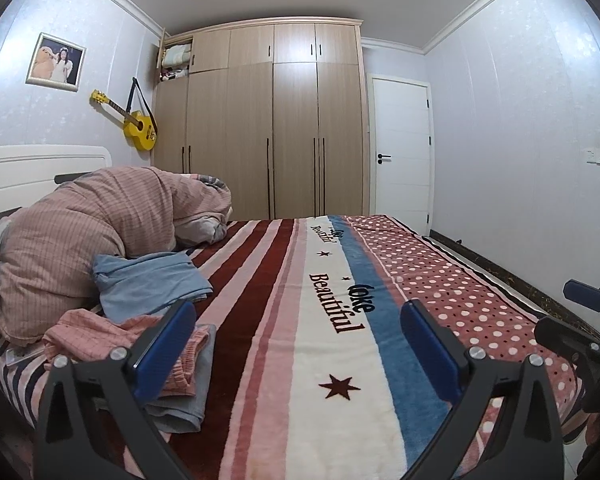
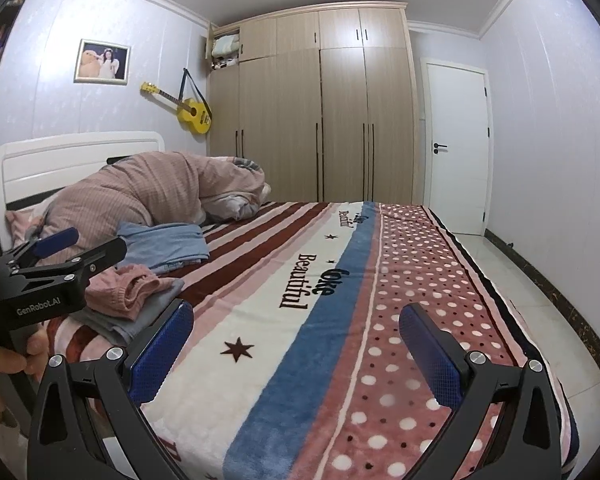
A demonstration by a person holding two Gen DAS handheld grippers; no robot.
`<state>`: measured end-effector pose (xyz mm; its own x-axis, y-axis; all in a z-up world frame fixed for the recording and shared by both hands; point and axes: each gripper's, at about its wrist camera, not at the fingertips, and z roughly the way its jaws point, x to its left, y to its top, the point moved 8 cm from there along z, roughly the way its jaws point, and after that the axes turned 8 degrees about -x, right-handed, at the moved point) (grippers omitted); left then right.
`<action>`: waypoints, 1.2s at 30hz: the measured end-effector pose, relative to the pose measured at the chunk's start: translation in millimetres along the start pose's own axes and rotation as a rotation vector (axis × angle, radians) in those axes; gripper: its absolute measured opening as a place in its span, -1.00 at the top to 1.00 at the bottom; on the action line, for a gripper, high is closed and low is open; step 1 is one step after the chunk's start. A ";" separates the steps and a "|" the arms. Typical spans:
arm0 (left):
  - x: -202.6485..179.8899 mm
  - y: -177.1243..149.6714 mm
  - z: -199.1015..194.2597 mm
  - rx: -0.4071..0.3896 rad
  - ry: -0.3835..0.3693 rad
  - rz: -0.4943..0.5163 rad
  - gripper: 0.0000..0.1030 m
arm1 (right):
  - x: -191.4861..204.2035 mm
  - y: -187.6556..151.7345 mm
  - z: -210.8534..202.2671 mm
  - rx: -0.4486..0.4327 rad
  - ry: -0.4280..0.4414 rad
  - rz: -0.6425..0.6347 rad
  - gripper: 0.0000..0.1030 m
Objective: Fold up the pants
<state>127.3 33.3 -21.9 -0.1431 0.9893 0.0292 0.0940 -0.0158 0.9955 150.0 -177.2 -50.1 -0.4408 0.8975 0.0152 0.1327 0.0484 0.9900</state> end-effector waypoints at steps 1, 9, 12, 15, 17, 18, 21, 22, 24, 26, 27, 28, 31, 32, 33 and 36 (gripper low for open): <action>-0.1 -0.1 -0.2 0.000 0.000 0.001 -0.97 | -0.4 -0.1 0.2 0.002 0.000 0.000 -0.99; 2.7 1.0 -0.8 -0.006 0.007 0.001 -0.97 | 1.7 4.0 -1.1 -0.005 -0.005 0.001 -0.99; 2.9 1.1 -0.9 -0.007 0.007 0.001 -0.97 | 4.6 4.6 -1.0 -0.005 -0.006 -0.001 -0.99; 3.2 2.0 -1.4 -0.008 0.007 0.003 -0.97 | 5.8 4.9 -0.7 -0.004 -0.007 0.002 -0.99; 3.3 2.3 -1.7 -0.009 0.007 0.003 -0.97 | 5.2 4.6 -0.8 -0.005 -0.006 0.003 -0.99; 3.4 2.3 -1.7 -0.009 0.006 0.003 -0.97 | 5.2 4.7 -0.7 -0.005 -0.007 0.003 -0.99; 3.0 2.6 -2.0 -0.009 0.006 0.002 -0.97 | 8.4 5.4 -0.2 -0.006 -0.011 0.007 -0.99; 3.0 2.6 -1.7 -0.008 0.005 0.003 -0.97 | 8.8 5.0 -0.4 -0.007 -0.013 0.008 -0.99; 2.9 2.6 -2.1 -0.008 0.006 0.003 -0.97 | 9.0 4.7 -0.8 -0.009 -0.018 0.011 -0.99; 2.8 2.6 -2.3 -0.009 0.004 0.003 -0.97 | 9.6 4.9 -0.9 -0.009 -0.017 0.012 -0.99; 2.4 2.7 -2.5 -0.009 0.004 0.004 -0.97 | 11.3 5.2 -0.7 -0.011 -0.018 0.011 -0.99; 2.1 2.8 -2.9 -0.010 0.004 0.006 -0.97 | 9.6 5.0 -0.8 -0.010 -0.018 0.011 -0.99; 0.5 2.9 -2.7 -0.010 0.002 0.006 -0.97 | 10.2 4.8 -0.7 -0.009 -0.017 0.013 -0.99; 0.1 3.1 -2.9 -0.011 0.002 0.006 -0.97 | 10.0 4.8 -0.8 -0.009 -0.018 0.013 -0.99; 0.2 3.3 -3.0 -0.011 0.001 0.005 -0.97 | 9.9 4.8 -0.9 -0.009 -0.018 0.013 -0.99; -0.1 3.1 -3.0 -0.013 0.000 0.006 -0.97 | 11.3 5.1 -0.7 -0.009 -0.018 0.015 -0.99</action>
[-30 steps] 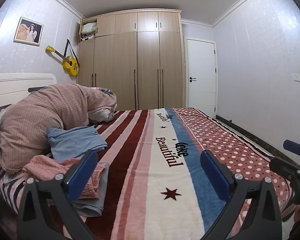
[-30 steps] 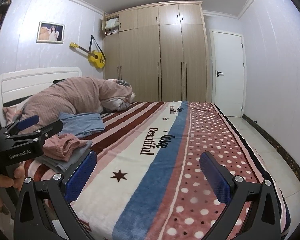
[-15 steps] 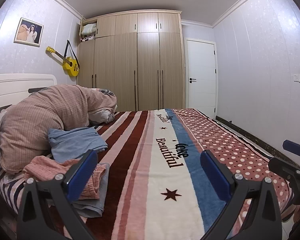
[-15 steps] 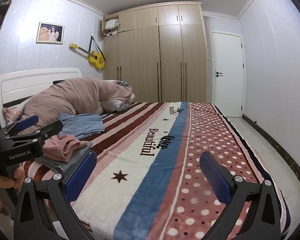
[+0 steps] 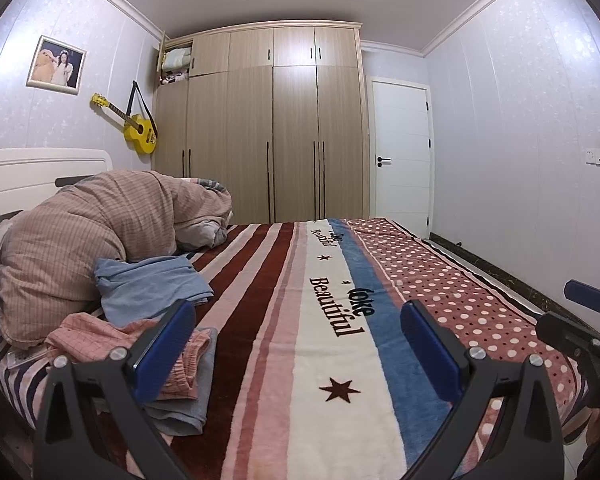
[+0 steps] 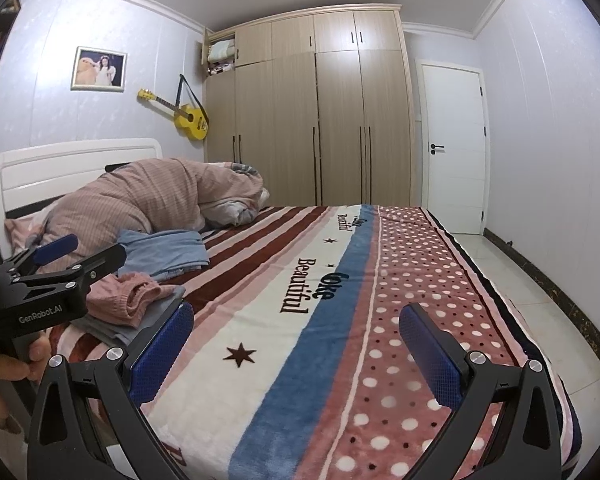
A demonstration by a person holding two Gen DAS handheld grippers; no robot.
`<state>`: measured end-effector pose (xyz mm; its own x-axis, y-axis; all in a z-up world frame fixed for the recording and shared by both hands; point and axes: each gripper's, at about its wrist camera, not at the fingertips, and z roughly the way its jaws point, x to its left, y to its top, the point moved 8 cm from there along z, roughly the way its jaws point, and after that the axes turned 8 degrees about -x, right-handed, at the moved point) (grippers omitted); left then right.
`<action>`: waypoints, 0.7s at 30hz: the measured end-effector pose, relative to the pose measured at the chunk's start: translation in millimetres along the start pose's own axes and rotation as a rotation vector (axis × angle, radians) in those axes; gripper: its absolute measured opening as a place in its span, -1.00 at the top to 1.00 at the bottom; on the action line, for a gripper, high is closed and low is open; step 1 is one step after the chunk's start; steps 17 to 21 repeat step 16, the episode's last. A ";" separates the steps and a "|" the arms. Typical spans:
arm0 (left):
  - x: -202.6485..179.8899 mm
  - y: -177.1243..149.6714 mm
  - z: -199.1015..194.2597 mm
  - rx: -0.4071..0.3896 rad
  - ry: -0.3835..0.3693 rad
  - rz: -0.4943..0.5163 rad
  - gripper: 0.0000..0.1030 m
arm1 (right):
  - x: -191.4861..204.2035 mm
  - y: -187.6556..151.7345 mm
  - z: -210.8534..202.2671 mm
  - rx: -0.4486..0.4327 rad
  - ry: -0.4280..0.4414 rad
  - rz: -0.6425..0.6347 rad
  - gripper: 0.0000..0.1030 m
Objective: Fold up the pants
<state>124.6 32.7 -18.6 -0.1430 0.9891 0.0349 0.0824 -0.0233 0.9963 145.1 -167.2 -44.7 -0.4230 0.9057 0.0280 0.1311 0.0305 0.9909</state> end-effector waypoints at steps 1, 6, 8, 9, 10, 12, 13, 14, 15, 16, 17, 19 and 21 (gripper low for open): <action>-0.3 0.1 0.0 0.000 0.000 0.001 -0.97 | -1.4 -0.2 -0.4 -0.001 -0.001 -0.001 -0.99; -1.5 0.6 -0.5 -0.001 -0.002 0.002 -0.97 | -1.5 -0.2 -0.5 -0.001 -0.001 0.000 -0.99; -1.7 0.6 -0.8 -0.001 -0.001 0.002 -0.97 | -1.7 -0.3 -0.5 -0.001 0.000 0.001 -0.99; -1.6 0.6 -0.7 -0.001 -0.001 0.002 -0.97 | -1.1 0.4 -0.9 -0.002 -0.001 0.001 -0.99; -1.5 0.7 -0.6 -0.002 0.000 0.002 -0.97 | -0.7 0.6 -0.9 -0.002 0.000 0.002 -0.99; -1.8 0.6 -0.5 -0.001 -0.003 0.001 -0.97 | -1.1 0.5 -0.9 -0.002 -0.001 0.002 -0.99; -2.7 0.6 -0.4 0.000 -0.007 0.001 -0.97 | -1.2 0.4 -0.9 -0.002 0.000 0.002 -0.99; -3.5 0.2 -0.3 0.002 -0.014 -0.002 -0.97 | -1.4 0.3 -1.0 -0.002 0.000 0.003 -0.99; -3.7 0.7 -0.1 0.001 -0.012 -0.005 -0.97 | 0.1 0.7 -0.7 -0.003 0.001 0.004 -0.99; -3.6 1.4 -0.1 0.000 -0.010 -0.005 -0.97 | -1.3 0.2 -0.8 -0.002 0.000 0.002 -0.99; -3.6 1.4 -0.1 0.000 -0.010 -0.005 -0.97 | -1.3 0.2 -0.8 -0.002 0.000 0.002 -0.99; -3.6 1.4 -0.1 0.000 -0.010 -0.005 -0.97 | -1.3 0.2 -0.8 -0.002 0.000 0.002 -0.99; -3.6 1.4 -0.1 0.000 -0.010 -0.005 -0.97 | -1.3 0.2 -0.8 -0.002 0.000 0.002 -0.99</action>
